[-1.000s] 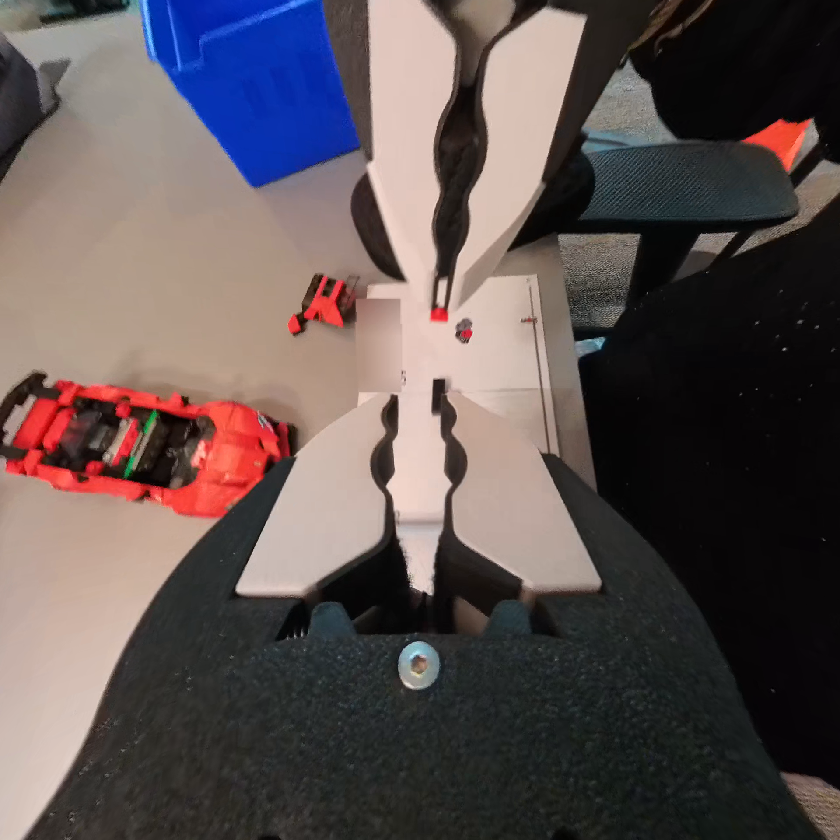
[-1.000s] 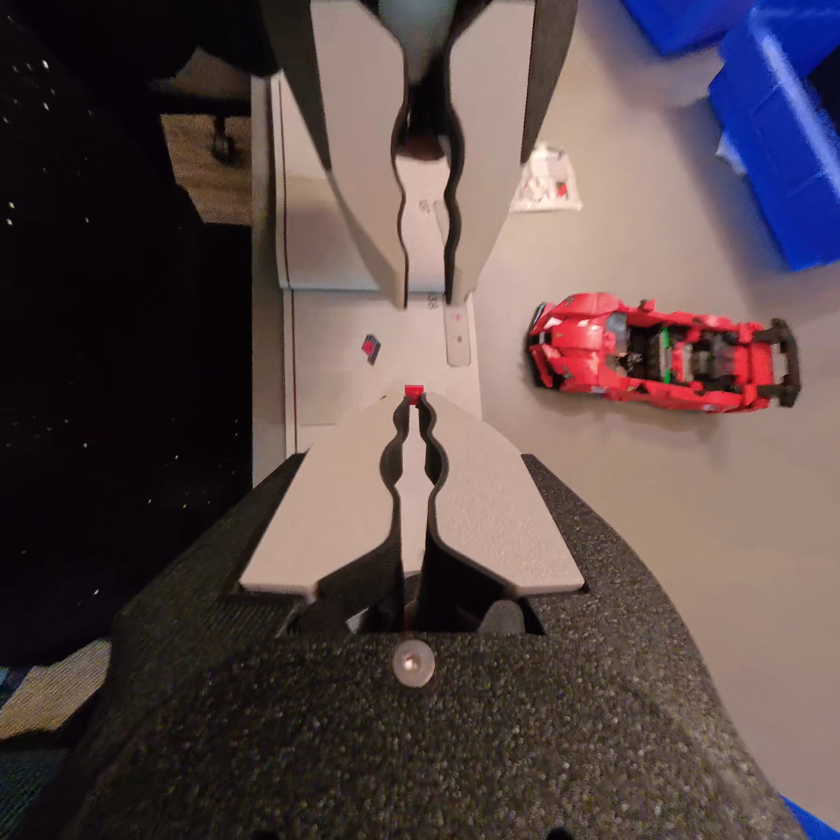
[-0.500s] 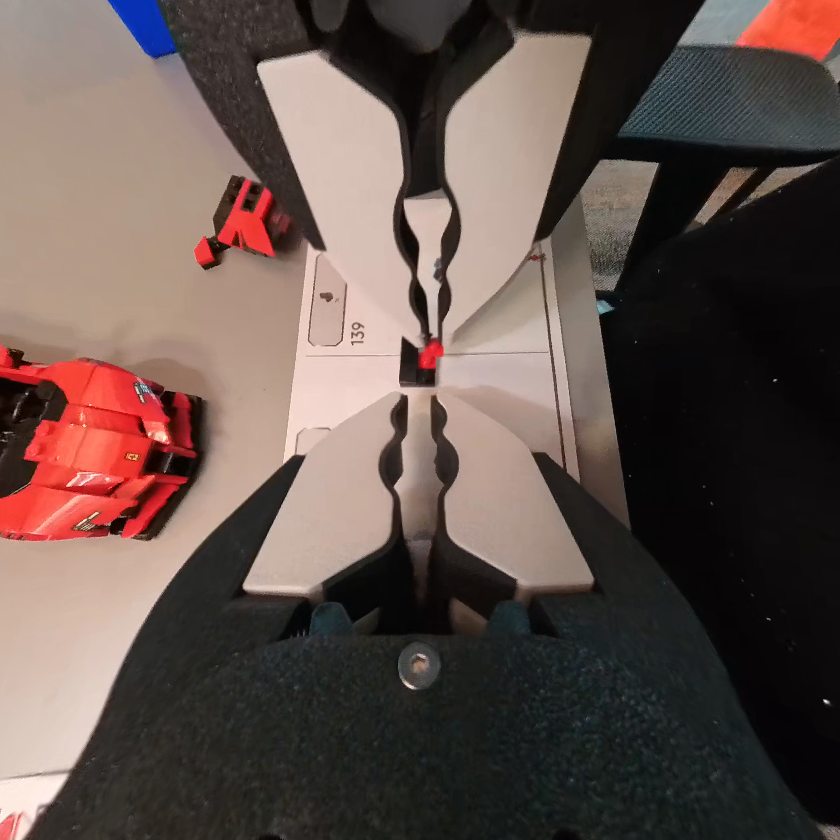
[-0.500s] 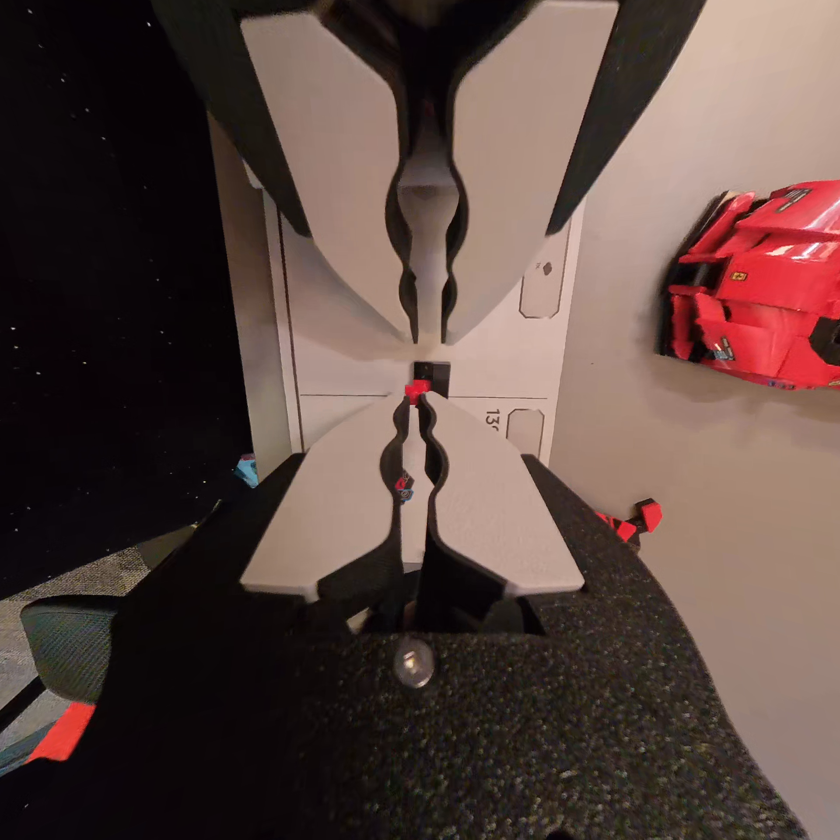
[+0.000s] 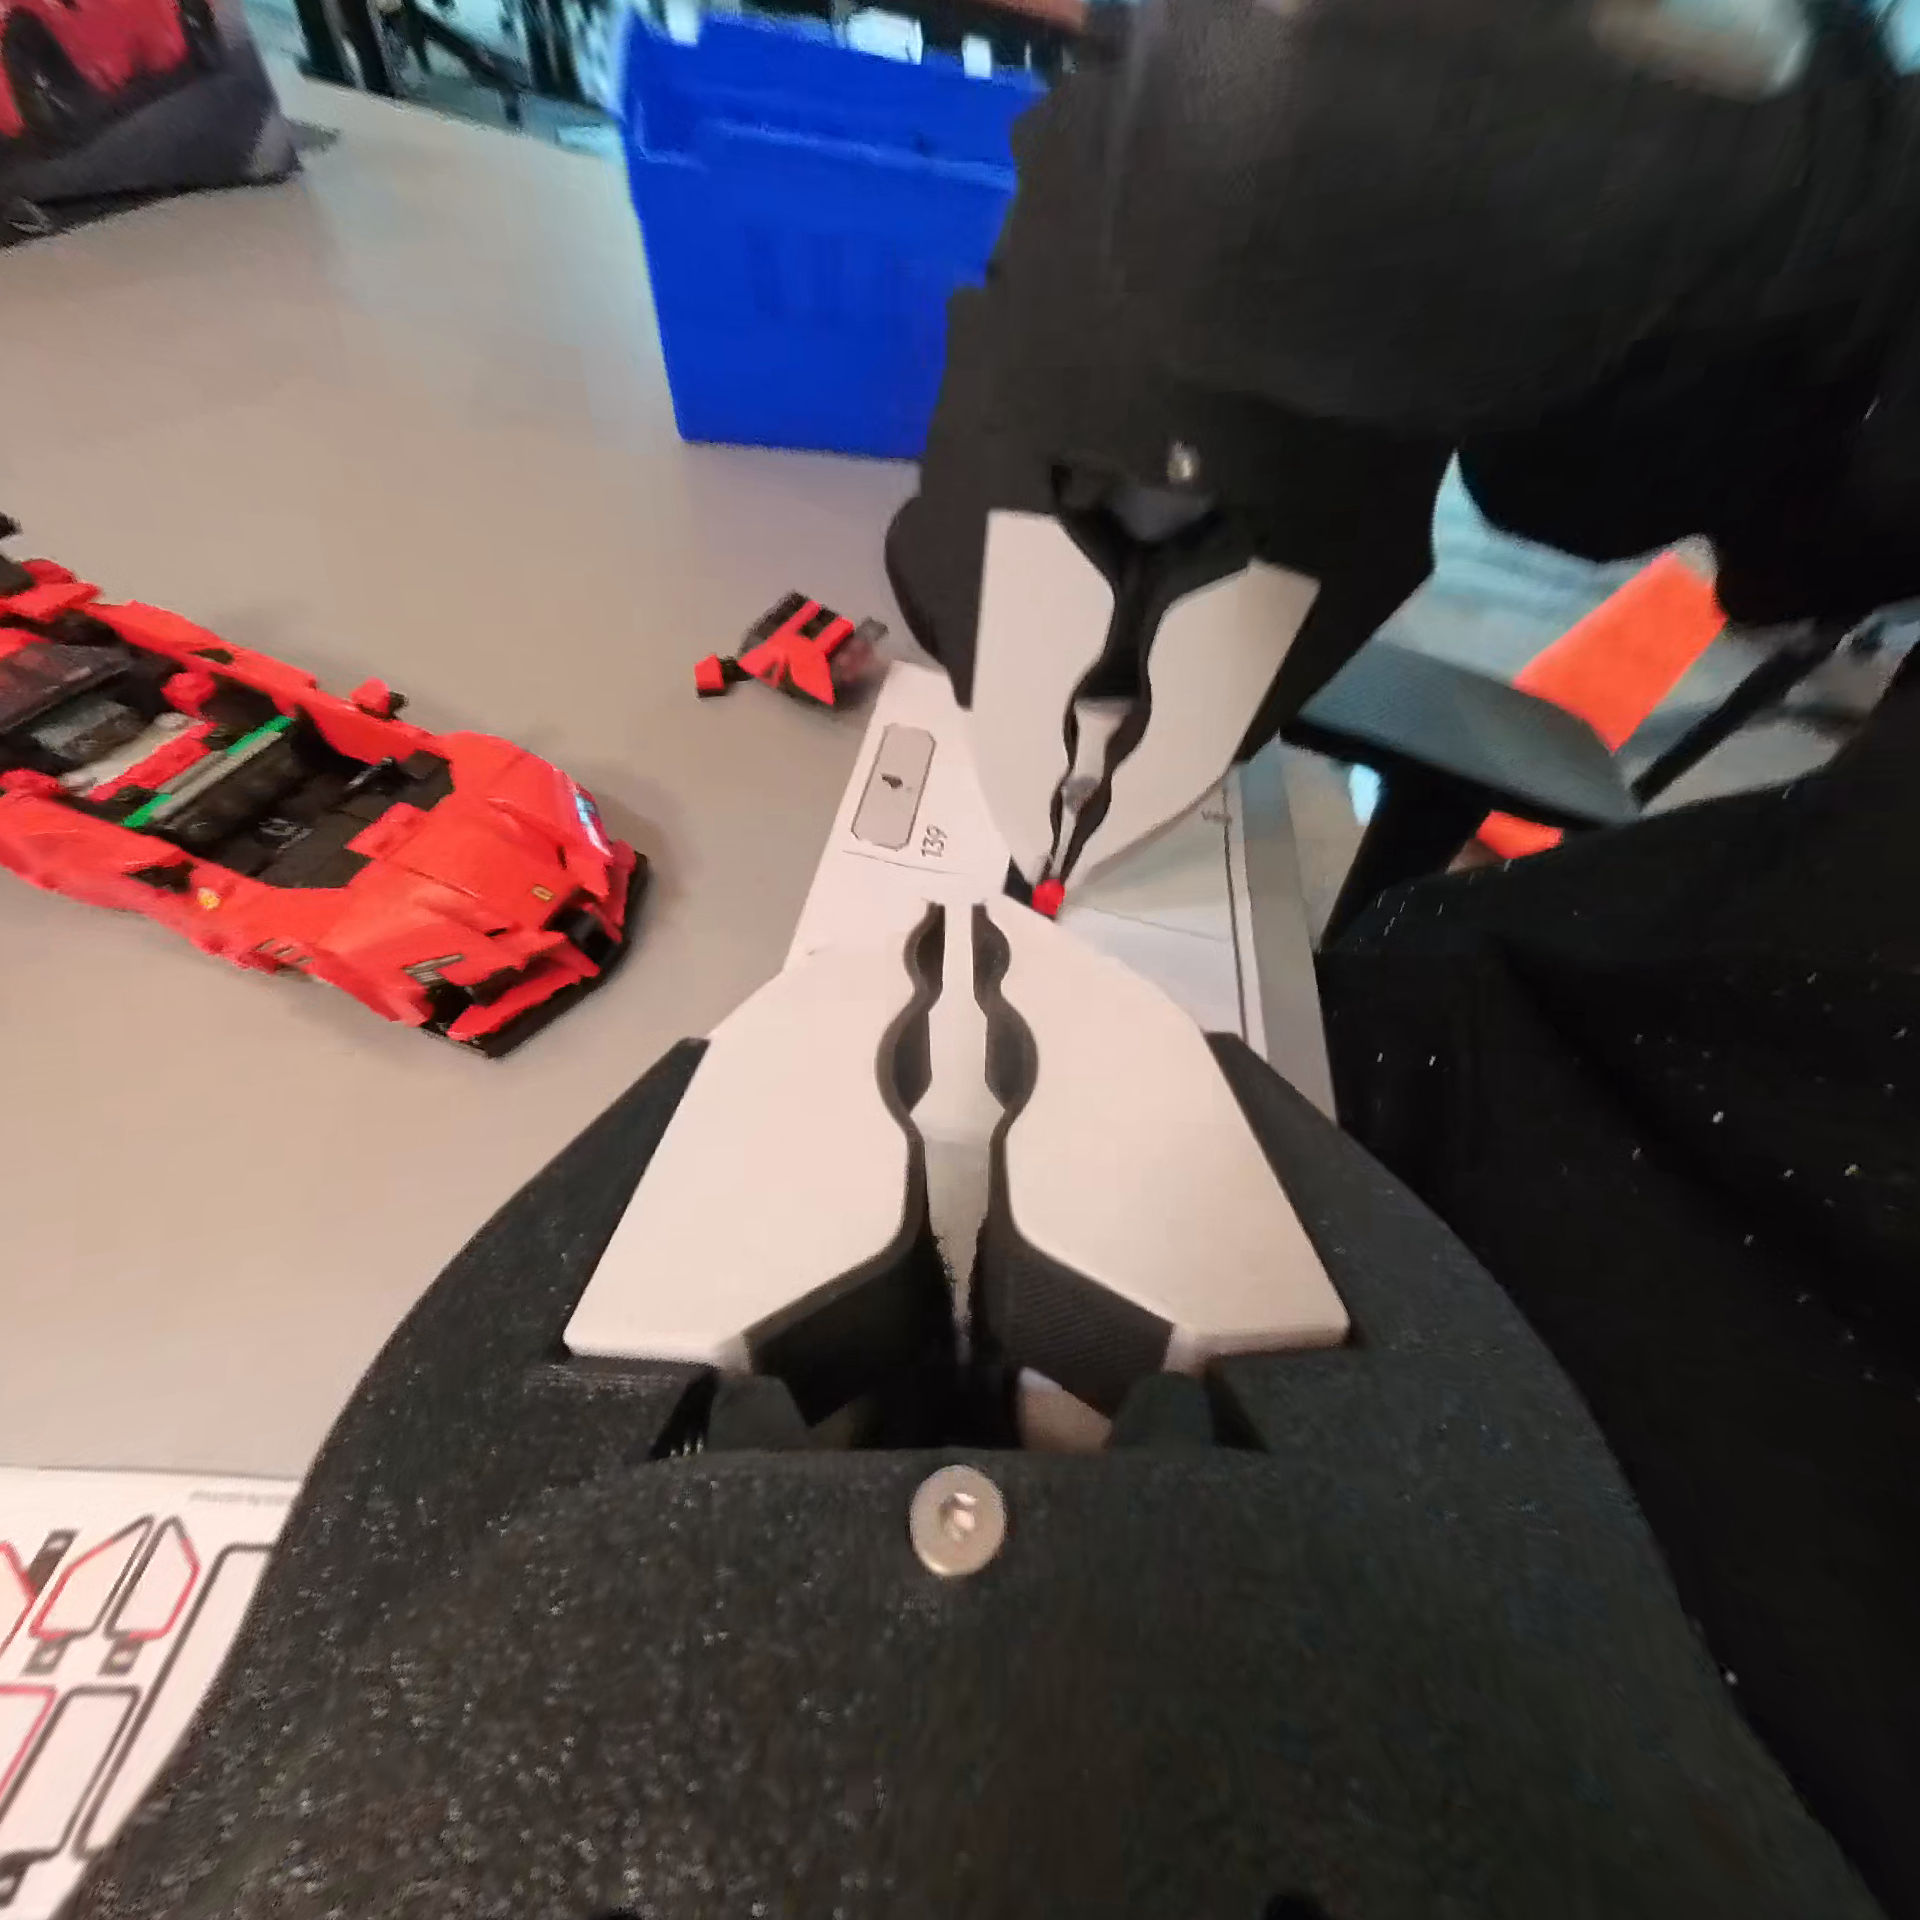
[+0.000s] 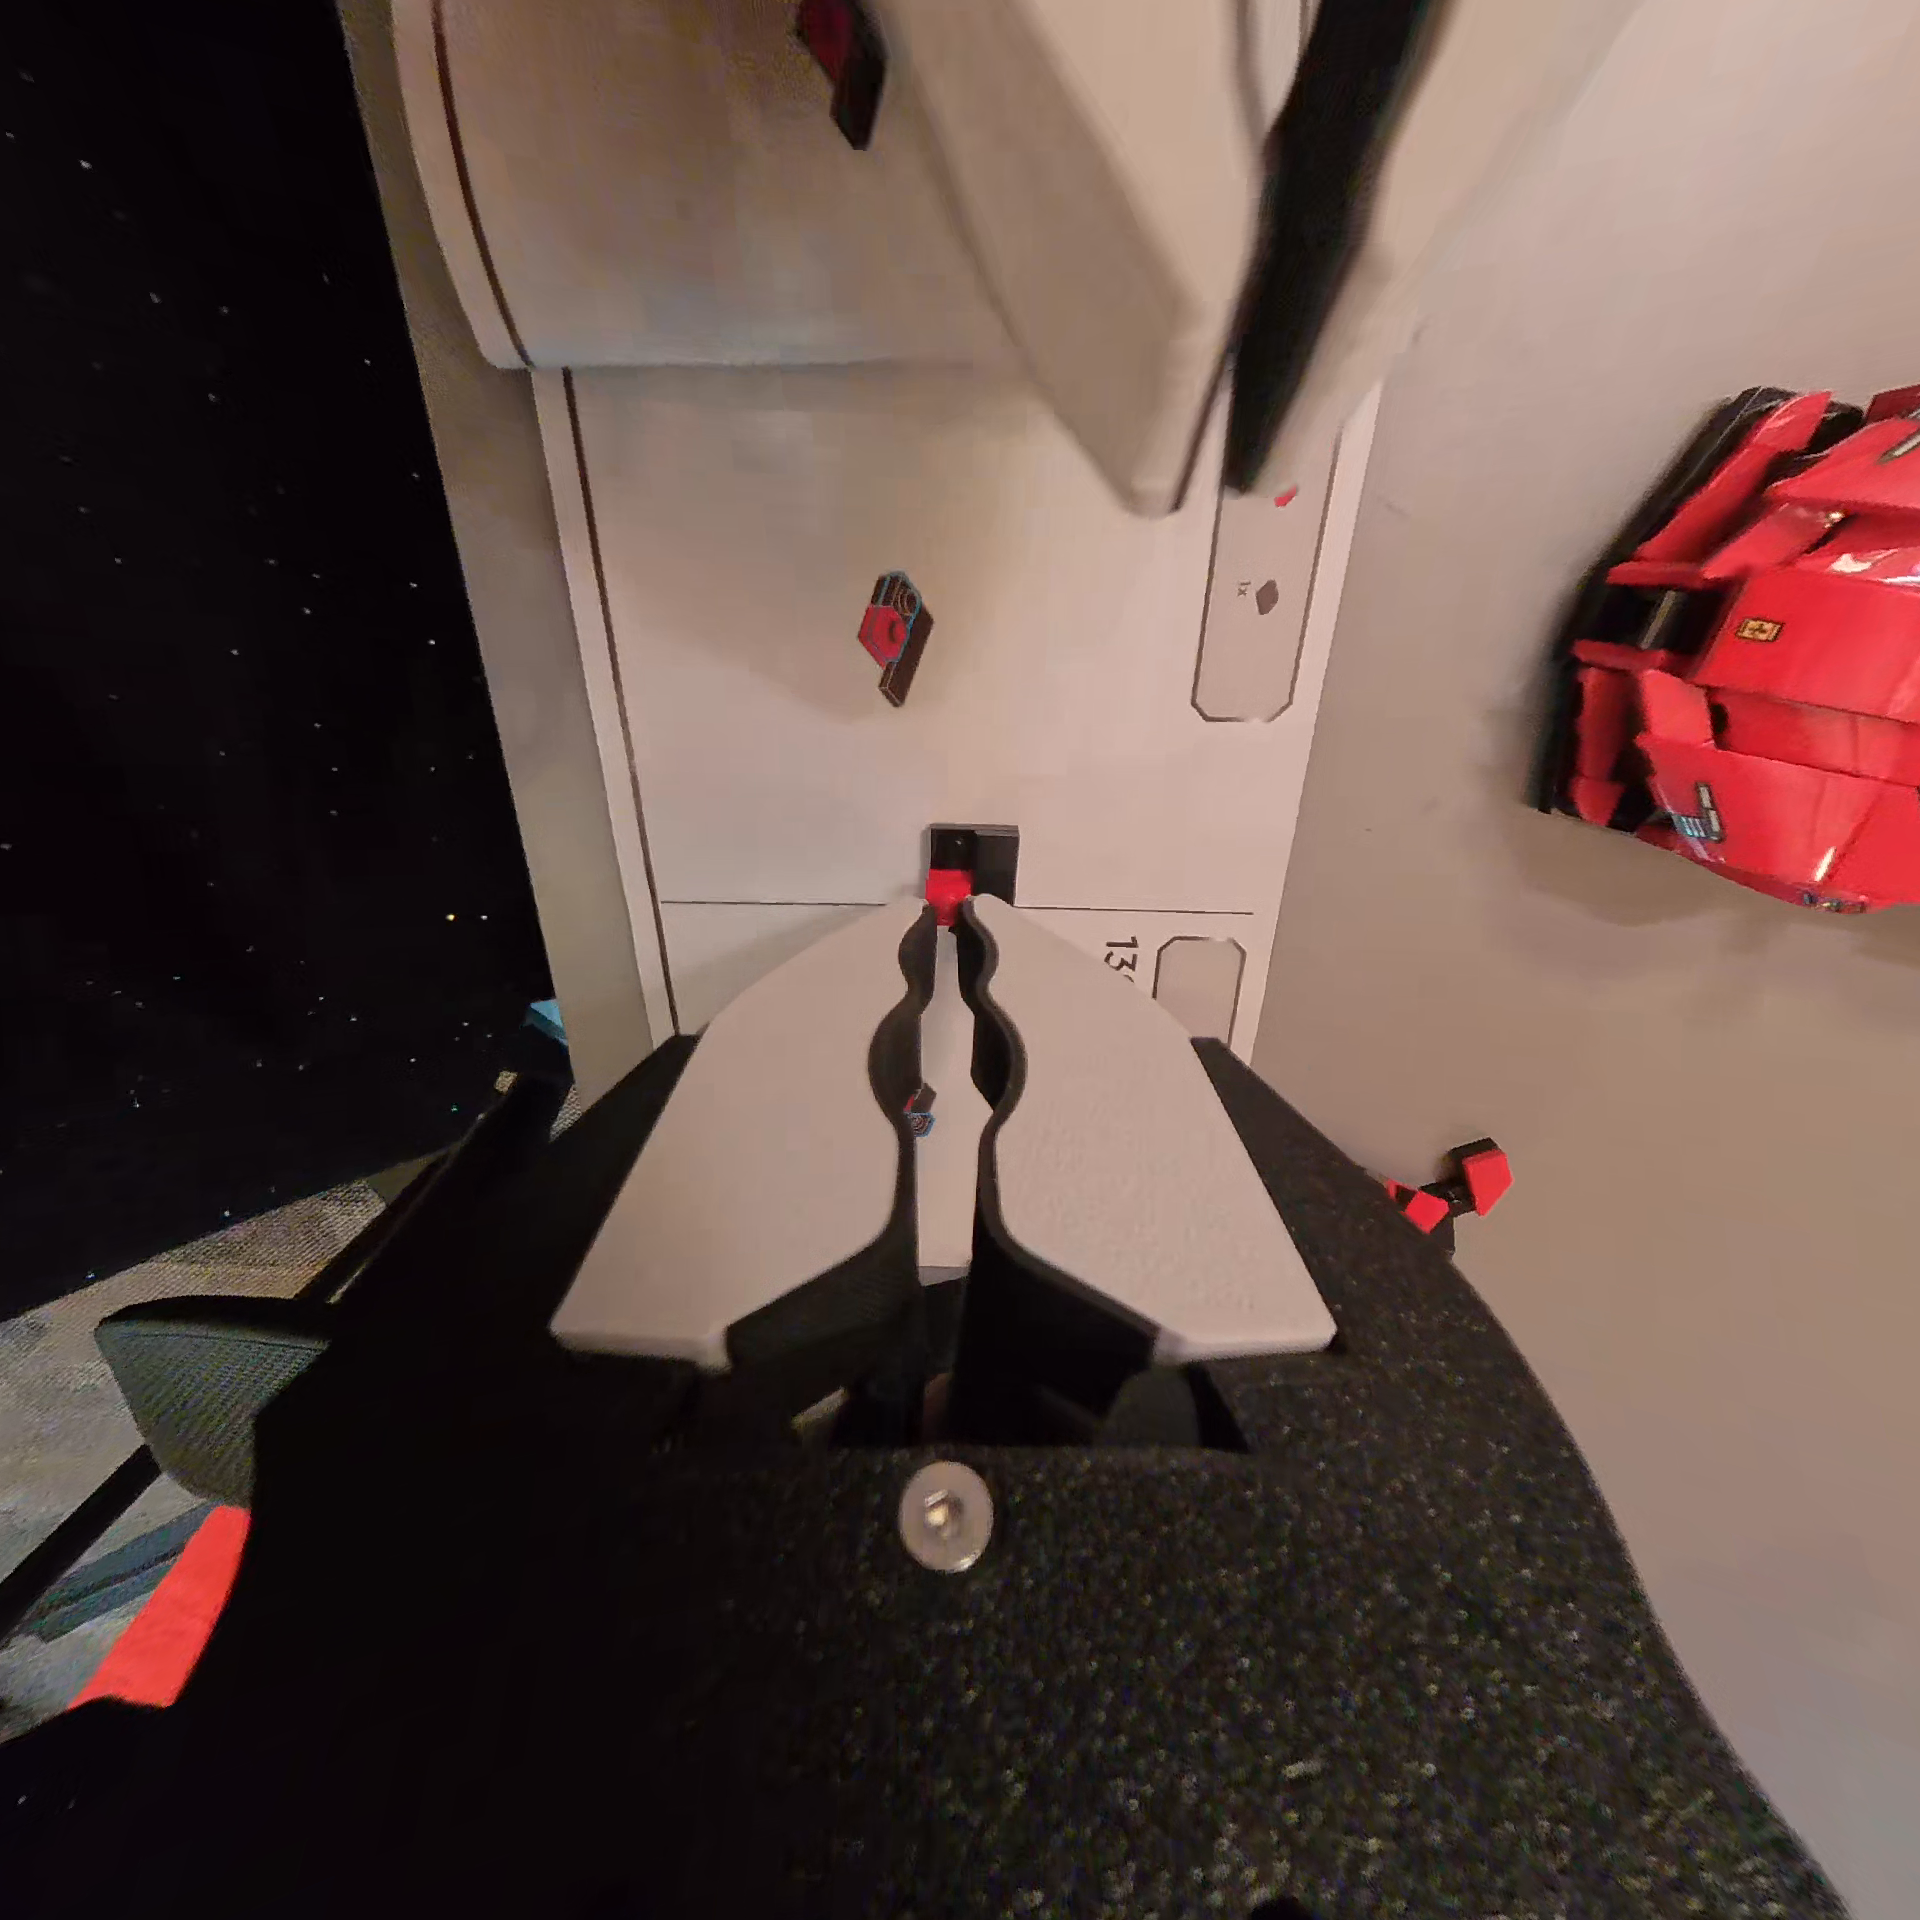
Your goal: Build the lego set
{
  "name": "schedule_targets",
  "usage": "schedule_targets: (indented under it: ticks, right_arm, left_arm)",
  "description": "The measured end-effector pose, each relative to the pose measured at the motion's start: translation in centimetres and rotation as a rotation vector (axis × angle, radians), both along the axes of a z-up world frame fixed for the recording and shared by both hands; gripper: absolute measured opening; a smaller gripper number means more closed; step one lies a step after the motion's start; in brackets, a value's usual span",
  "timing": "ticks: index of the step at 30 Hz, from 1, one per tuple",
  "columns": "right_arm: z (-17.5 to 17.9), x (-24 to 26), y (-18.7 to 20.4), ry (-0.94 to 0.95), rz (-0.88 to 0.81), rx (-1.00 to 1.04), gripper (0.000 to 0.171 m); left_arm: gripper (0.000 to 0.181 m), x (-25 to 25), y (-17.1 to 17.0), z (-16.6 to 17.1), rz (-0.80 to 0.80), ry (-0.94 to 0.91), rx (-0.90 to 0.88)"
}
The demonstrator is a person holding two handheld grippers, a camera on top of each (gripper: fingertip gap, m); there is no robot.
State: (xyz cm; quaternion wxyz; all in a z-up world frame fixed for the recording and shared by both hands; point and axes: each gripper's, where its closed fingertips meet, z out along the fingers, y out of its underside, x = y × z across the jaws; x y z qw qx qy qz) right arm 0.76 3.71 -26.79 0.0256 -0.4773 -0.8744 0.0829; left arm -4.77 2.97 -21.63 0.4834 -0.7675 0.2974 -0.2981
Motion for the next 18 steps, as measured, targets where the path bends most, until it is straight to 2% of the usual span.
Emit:
schedule_targets:
  ticks: [5, 18]
  right_arm:
    - [-0.2, -0.1, 0.0, -0.023, -0.008, 0.002, 0.004]
    - [-0.4, -0.2, -0.1, -0.051, -0.059, 0.04, 0.004]
  left_arm:
    - [0.005, -1.9, 0.5, 1.3, 0.057, -0.143, 0.005]
    - [0.004, -3.2, 0.9, 1.7, 0.1, -0.23, -0.005]
